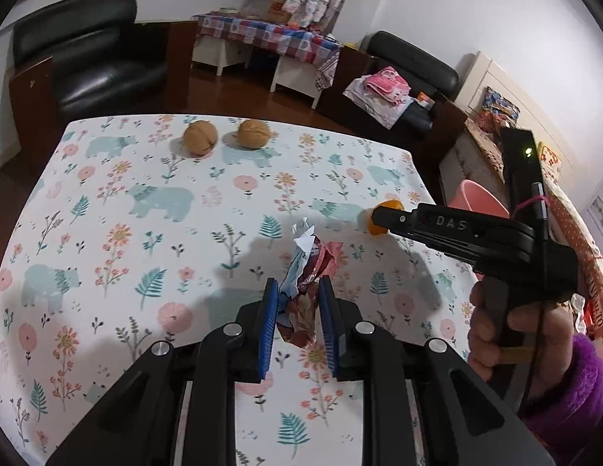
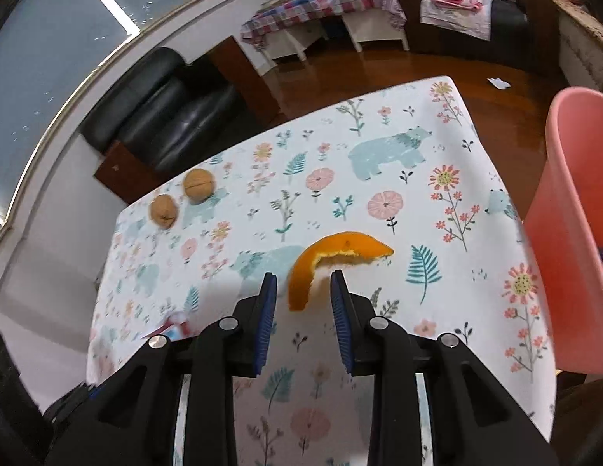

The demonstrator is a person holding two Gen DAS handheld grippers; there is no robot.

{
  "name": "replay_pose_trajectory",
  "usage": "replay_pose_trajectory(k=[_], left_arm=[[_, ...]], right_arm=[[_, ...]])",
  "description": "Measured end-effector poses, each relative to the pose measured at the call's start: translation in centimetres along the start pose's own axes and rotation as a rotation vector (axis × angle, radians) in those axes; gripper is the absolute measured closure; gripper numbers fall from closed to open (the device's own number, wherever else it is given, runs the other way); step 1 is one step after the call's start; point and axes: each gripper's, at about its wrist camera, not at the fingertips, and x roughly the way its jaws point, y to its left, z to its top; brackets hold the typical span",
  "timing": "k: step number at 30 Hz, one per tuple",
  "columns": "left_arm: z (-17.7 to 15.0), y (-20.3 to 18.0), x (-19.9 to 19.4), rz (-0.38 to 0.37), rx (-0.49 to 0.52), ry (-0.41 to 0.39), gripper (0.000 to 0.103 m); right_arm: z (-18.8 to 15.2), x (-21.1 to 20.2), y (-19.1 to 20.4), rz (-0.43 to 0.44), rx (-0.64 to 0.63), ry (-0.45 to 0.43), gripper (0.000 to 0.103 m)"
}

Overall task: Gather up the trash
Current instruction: 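Grasp the pink-silver wrapper with the left tool while the right grasps the orange peel, then carry the wrapper and orange peel over the pink bucket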

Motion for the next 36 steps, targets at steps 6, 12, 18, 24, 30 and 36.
replay_pose_trajectory(k=[6, 12, 18, 24, 30, 36], left_arm=[[-0.1, 0.8, -0.9, 0.010, -0.029, -0.015, 0.083], [0.3, 0.6, -1.6, 0.016, -0.045, -0.039, 0.083], [1.0, -1.4, -1.7, -0.001, -0.033, -0.053, 0.083], [2.2, -4.7, -1.3, -0.026, -0.018, -0.058, 0.083], [3.6, -9.4, -0.4, -0.092, 0.055, -0.063, 0.083], [5.0, -14.9, 1.1, -0.150, 0.149, -0.056, 0.083]], right_arm=[[-0.4, -0.2, 0.1, 0.028, -0.017, -0.010, 0.093], [-1.9, -3.6, 0.8, 0.071, -0.115, -0.027, 0.095], [-3.4, -7.8, 1.4, 0.056, -0.220, -0.078, 0.095], [-4.3, -11.0, 0.0, 0.007, -0.249, -0.110, 0.095], [-3.6, -14.9, -2.7, -0.061, -0.219, -0.197, 0.095], [-2.6, -18.8, -6.3, -0.135, -0.171, -0.288, 0.095]])
